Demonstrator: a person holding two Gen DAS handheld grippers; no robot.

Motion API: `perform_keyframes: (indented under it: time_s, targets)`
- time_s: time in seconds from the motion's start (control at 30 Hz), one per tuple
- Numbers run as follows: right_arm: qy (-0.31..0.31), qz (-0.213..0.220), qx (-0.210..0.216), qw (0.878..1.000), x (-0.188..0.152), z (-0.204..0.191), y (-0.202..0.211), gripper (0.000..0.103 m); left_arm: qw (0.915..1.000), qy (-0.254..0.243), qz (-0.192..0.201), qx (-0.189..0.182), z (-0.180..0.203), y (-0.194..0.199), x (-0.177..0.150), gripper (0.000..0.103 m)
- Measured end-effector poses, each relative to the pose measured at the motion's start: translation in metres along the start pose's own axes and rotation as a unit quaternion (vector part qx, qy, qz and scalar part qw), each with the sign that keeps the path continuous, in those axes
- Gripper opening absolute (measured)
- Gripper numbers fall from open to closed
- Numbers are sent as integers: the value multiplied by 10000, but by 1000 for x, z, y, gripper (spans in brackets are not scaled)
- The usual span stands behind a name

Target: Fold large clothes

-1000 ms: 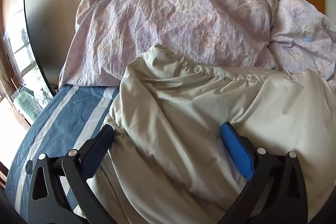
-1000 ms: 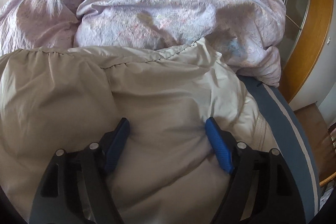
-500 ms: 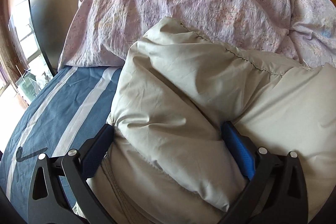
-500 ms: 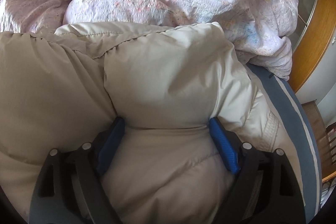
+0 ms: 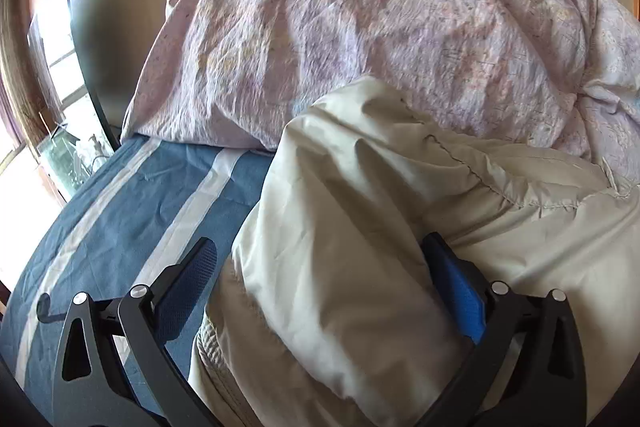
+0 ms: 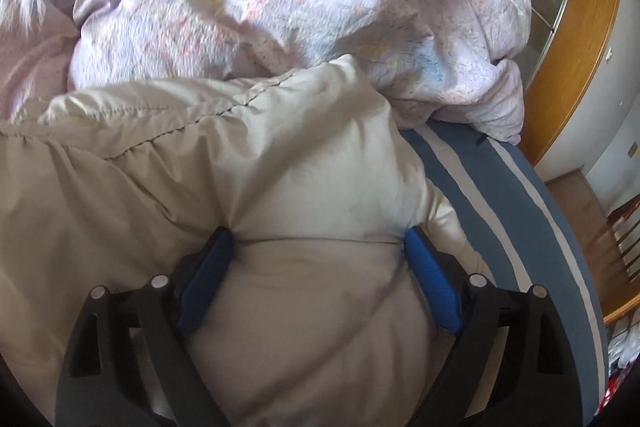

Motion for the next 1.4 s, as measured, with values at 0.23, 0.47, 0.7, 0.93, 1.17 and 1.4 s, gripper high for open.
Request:
perform_keyframes:
  time_s: [0.23, 0.47, 0.7, 0.93, 1.17, 1.4]
  targets:
    - [-131, 38, 139, 9998, -9, 2, -6, 92, 9998, 26, -83, 157, 2, -14, -8, 102]
    - [-230, -116, 252, 9993, -7, 5, -14, 94, 9976, 489, -376, -306, -6, -24, -13, 102]
    - [-1557, -254, 1421, 9772, 2, 66, 29, 93, 9880, 982, -26, -1189, -37, 48, -17, 102]
    - [-3058, -534, 1890, 9316, -35, 166, 84, 93, 9810, 1153, 237, -1541, -80, 119, -55, 102]
    - [-3892, -1455, 2588, 8720, -88, 173, 63, 86, 9553, 2151, -255, -2014, -94, 110, -100, 101]
    - [-3963, -1679, 2845, 8566, -95, 144, 51, 86, 9333, 2761, -437, -2256, -77, 101, -115, 100]
Point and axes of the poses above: each gripper's, at about its wrist camera, not at the fingertips, and y roughly against the way its jaws point, z to its right, x to its top, the point moved 5 cm from there along -y, roughly the way its jaws point, and after that the axes turned 7 degrees about -y, right-handed, at the moved point
